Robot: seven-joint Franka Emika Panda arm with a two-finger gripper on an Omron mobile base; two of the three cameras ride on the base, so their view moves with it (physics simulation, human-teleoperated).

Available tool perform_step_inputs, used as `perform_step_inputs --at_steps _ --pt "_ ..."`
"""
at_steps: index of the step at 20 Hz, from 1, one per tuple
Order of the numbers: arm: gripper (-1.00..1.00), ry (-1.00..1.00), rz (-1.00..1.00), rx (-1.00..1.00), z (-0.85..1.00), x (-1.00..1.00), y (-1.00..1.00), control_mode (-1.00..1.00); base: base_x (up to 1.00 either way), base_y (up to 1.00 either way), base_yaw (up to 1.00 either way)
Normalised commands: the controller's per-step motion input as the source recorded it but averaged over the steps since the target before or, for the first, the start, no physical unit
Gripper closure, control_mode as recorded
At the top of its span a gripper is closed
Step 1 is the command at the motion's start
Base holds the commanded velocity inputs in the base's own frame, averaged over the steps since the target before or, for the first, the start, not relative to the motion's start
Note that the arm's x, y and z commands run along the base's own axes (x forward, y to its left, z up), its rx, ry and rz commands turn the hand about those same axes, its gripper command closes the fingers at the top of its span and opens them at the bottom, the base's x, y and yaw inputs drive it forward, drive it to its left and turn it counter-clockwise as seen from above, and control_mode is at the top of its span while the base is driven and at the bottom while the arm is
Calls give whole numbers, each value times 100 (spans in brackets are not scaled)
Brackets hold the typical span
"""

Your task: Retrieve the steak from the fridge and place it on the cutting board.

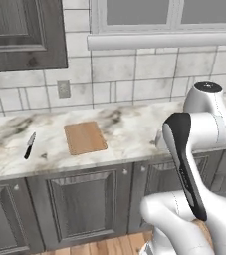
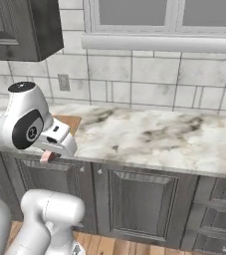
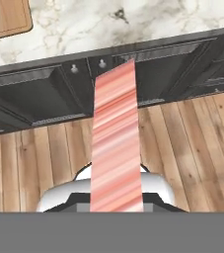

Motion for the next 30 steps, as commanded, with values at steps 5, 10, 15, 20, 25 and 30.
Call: perform_step_inputs --at_steps 5,10,15,20,25,30 --pt "100 0 0 0 0 0 0 100 43 89 -7" --pt "100 0 0 0 0 0 0 100 45 61 -7" --pt "100 0 0 0 0 0 0 100 49 7 0" --pt "100 0 0 0 0 0 0 100 47 4 0" --pt "100 0 0 0 0 0 0 100 37 9 0" --pt "100 0 0 0 0 0 0 100 20 12 0"
